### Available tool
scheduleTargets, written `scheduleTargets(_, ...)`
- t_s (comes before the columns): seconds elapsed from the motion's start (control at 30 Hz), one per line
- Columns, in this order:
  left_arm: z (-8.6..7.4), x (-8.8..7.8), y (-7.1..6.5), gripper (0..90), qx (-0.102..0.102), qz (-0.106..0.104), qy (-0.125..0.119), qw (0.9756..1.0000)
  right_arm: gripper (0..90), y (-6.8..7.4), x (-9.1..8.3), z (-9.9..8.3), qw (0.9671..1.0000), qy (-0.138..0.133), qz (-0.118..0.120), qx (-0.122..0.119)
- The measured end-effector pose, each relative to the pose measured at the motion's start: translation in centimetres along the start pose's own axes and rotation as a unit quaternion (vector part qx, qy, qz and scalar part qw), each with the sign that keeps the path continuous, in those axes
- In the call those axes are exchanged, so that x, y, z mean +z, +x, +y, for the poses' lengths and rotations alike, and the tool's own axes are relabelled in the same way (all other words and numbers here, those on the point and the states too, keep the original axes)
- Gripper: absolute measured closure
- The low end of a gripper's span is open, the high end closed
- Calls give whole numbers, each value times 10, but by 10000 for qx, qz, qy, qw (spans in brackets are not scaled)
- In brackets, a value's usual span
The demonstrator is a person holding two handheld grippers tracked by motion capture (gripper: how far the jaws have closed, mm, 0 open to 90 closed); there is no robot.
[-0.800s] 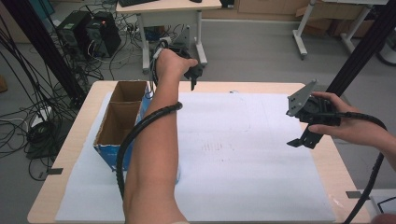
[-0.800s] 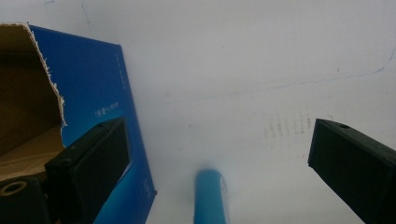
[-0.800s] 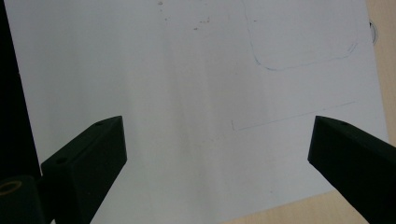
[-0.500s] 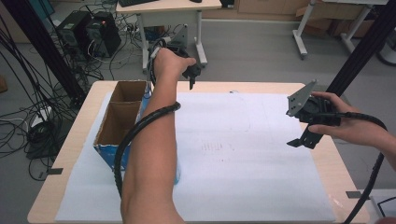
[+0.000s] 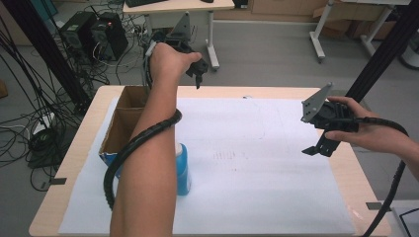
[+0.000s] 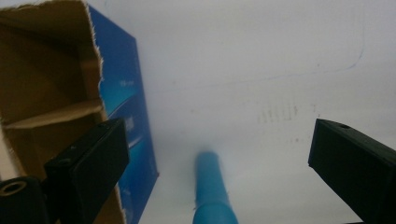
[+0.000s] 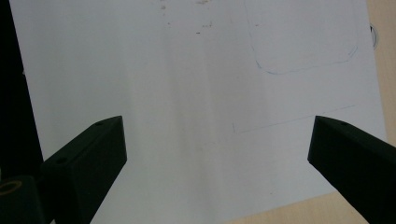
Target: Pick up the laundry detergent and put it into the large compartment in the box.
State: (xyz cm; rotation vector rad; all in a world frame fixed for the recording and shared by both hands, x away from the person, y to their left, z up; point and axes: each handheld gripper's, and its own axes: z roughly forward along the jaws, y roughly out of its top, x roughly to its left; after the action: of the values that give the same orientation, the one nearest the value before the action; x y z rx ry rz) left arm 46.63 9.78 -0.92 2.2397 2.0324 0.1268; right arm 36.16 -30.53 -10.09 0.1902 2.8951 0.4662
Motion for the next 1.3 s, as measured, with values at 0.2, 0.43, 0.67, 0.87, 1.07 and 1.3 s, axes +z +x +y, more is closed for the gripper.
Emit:
scheduleTargets(0.2, -23, -16, -5, 57, 68, 49, -37, 10000, 46, -2, -2, 1, 10000, -8, 11, 37)
scheduleTargets(0.43, -43, -28, -16, 56, 199, 162, 52, 9997, 46, -2, -6, 9, 10000, 75, 37, 24)
scheduleTargets(0.67, -55, -31, -19, 55, 225, 199, 94, 9995, 46, -1, -8, 14, 10000, 68, 39, -31)
scheduleTargets(0.87, -66, -29, -20, 55, 205, 191, 123, 9995, 46, -2, -11, 14, 9999, 84, 62, 19)
scheduleTargets(1.07, -76, -26, -21, 55, 151, 232, 185, 9994, 46, -2, -13, 13, 9999, 80, 81, 85)
scheduleTargets(1.3, -84, -20, -22, 55, 138, 242, 246, 9993, 46, 1, -12, 14, 9999, 80, 91, 55)
